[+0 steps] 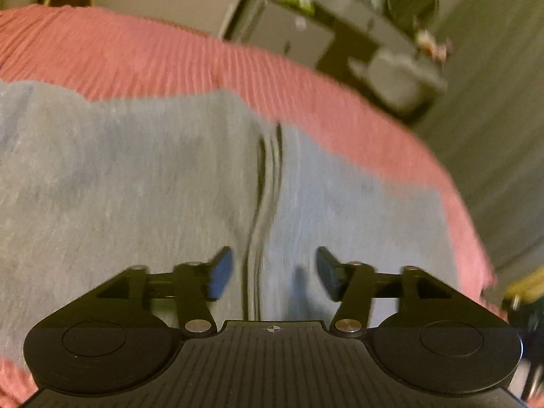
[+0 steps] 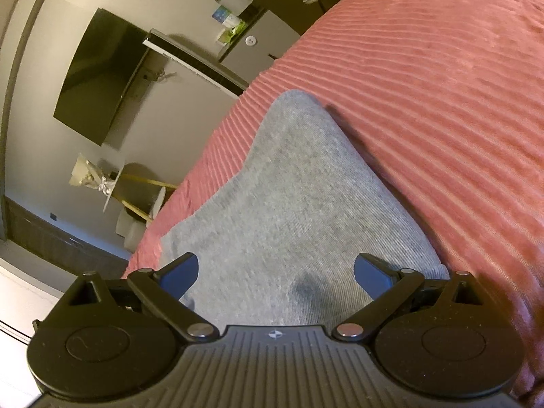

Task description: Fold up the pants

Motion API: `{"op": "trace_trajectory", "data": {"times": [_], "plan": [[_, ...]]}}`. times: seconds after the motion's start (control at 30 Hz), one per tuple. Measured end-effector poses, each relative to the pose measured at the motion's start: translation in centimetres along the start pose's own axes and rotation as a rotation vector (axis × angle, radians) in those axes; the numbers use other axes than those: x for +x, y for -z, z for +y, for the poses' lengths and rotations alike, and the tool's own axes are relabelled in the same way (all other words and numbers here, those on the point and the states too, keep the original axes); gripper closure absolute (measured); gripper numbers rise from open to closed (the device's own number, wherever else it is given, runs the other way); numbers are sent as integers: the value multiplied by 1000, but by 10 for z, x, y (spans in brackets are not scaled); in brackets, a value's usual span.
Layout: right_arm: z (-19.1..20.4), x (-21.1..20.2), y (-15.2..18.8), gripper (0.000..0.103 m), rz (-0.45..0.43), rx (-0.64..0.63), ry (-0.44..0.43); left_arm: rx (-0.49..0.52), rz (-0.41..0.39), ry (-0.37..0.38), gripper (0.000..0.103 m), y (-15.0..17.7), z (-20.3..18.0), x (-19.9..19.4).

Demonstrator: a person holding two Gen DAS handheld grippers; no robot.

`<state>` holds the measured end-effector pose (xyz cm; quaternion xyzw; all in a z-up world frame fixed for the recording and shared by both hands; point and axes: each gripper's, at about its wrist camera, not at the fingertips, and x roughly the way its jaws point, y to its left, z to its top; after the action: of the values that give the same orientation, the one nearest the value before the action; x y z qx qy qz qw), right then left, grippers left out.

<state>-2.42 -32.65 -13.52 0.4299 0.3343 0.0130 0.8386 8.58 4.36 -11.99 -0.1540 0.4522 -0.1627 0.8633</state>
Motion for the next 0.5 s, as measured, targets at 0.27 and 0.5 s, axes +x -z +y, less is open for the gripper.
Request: {"op": "trace_trajectory", "data": {"times": [0.27,0.5], "plan": [[-6,3,-1,4,17,25,7,225,75,-149,39,25,-26,8],[-4,-1,1,4,10,6,22,289,11,-340,38,32,-43,-18]]}}
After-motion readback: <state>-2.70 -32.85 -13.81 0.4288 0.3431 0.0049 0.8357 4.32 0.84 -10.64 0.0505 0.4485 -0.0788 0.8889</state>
